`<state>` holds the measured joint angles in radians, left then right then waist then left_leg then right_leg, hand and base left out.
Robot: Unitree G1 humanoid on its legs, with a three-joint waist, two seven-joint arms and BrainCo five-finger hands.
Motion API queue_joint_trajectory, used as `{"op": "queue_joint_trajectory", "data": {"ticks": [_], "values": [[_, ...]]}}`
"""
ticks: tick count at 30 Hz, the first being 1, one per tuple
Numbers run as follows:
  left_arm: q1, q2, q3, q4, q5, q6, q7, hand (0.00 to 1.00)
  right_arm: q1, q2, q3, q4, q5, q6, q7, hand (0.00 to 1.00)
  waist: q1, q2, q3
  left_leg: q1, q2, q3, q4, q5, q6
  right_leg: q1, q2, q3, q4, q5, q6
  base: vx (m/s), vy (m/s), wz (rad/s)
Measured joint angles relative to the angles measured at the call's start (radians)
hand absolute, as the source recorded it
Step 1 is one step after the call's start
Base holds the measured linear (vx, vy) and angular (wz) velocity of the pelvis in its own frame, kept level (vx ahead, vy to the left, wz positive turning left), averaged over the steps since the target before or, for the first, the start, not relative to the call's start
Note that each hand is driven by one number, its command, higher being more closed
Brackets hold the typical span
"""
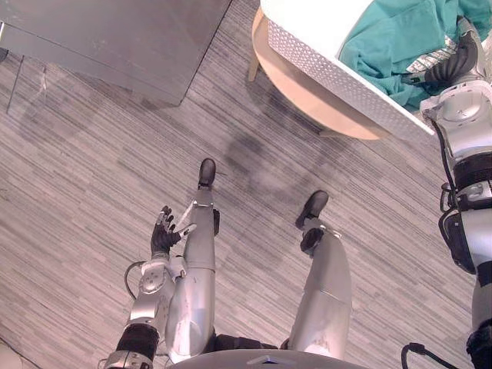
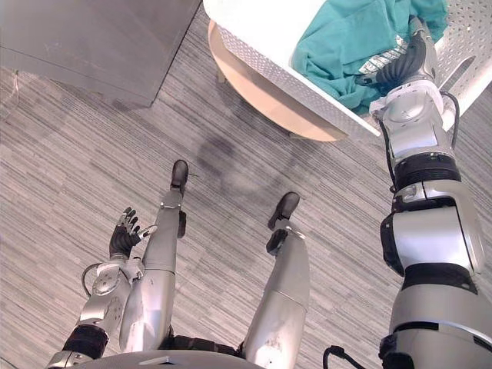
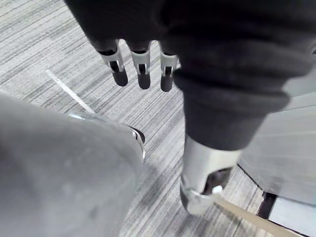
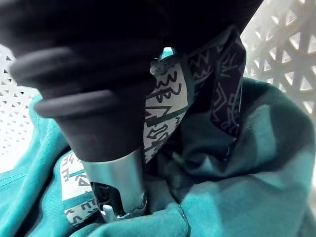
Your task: Pick up the laundry basket with both hands and put the clothes into the washing machine.
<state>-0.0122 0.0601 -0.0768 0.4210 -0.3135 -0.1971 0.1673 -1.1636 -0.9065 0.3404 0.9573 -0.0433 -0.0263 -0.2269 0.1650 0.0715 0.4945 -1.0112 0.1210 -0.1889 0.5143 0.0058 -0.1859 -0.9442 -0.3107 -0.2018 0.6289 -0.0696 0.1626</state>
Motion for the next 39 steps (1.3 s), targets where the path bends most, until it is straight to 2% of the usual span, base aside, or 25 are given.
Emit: {"op": "queue_joint_trajectory", "data": {"ticks": [5,15,21,24,26,28,33,35,39], "values": [[0.008,0.0,-0.007,-0.023,-0.022,-0.002,-0.008,0.0,-0.005,-0.022,0.001,0.001,0.007,-0.001,-0.005,1.0,0.016,0.001,0.0,-0.028,-0.004,-0.003,0.027,-0.01,0.002,-0.017,-0.003,0.002,0.007,-0.002,0.002,0.01,0.0,0.0],[0.019,-0.002,-0.004,-0.04,-0.051,-0.002,-0.008,0.0,-0.02,-0.025,-0.009,-0.006,0.02,0.0,-0.004,1.0,0.02,0.0,0.0,-0.043,-0.002,-0.006,0.043,-0.01,0.003,-0.026,-0.001,-0.001,0.014,0.001,0.003,0.04,-0.01,0.0],[0.02,-0.005,0.001,-0.039,-0.064,-0.001,-0.005,0.0,-0.02,-0.01,-0.039,-0.006,0.066,0.005,-0.004,1.0,0.02,-0.001,0.0,-0.043,-0.003,-0.011,0.042,-0.009,0.003,-0.014,0.0,-0.007,0.009,0.005,0.005,0.04,-0.009,0.01],[0.021,-0.018,0.022,-0.03,-0.079,0.001,0.007,0.0,-0.02,0.002,-0.044,-0.005,0.106,0.009,-0.004,1.0,0.018,-0.001,0.0,-0.036,-0.003,-0.011,0.04,-0.009,0.005,-0.001,0.001,-0.012,-0.003,0.013,0.006,0.05,-0.002,0.01],[-0.005,-0.034,0.051,0.003,-0.089,0.002,0.051,0.0,-0.02,0.022,-0.05,-0.006,0.136,0.011,-0.005,1.0,0.011,-0.004,0.0,-0.034,-0.003,-0.012,0.039,-0.008,0.007,0.01,0.001,-0.018,-0.013,0.017,0.007,0.05,0.003,0.04],[-0.019,-0.034,0.06,0.022,-0.1,0.002,0.062,0.0,-0.022,0.035,-0.057,-0.007,0.167,0.011,-0.015,1.0,0.004,-0.006,0.001,-0.034,-0.003,-0.014,0.039,-0.007,0.008,0.016,0.0,-0.022,-0.015,0.019,0.008,0.05,0.0,0.05],[-0.042,-0.04,0.078,0.065,-0.106,0.013,0.091,0.0,-0.019,0.125,-0.141,-0.063,0.362,0.007,-0.044,1.0,-0.008,-0.009,0.001,-0.006,-0.002,-0.014,0.032,-0.006,0.01,0.045,-0.001,-0.026,-0.023,0.019,0.008,0.06,-0.01,0.03],[-0.045,-0.04,0.08,0.073,-0.108,0.023,0.091,0.0,-0.018,0.174,-0.206,-0.098,0.481,-0.004,-0.048,1.0,-0.008,-0.009,0.001,0.009,-0.001,-0.014,0.021,0.004,0.012,0.059,-0.002,-0.032,-0.027,0.019,0.008,0.06,-0.019,0.07],[-0.045,-0.044,0.087,0.098,-0.11,0.027,0.097,0.0,-0.018,0.247,-0.291,-0.151,0.639,-0.029,-0.091,1.0,-0.007,-0.009,0.0,0.043,-0.003,-0.014,0.003,0.007,0.014,0.097,-0.006,-0.037,-0.038,0.019,0.008,0.05,-0.009,0.07]]}}
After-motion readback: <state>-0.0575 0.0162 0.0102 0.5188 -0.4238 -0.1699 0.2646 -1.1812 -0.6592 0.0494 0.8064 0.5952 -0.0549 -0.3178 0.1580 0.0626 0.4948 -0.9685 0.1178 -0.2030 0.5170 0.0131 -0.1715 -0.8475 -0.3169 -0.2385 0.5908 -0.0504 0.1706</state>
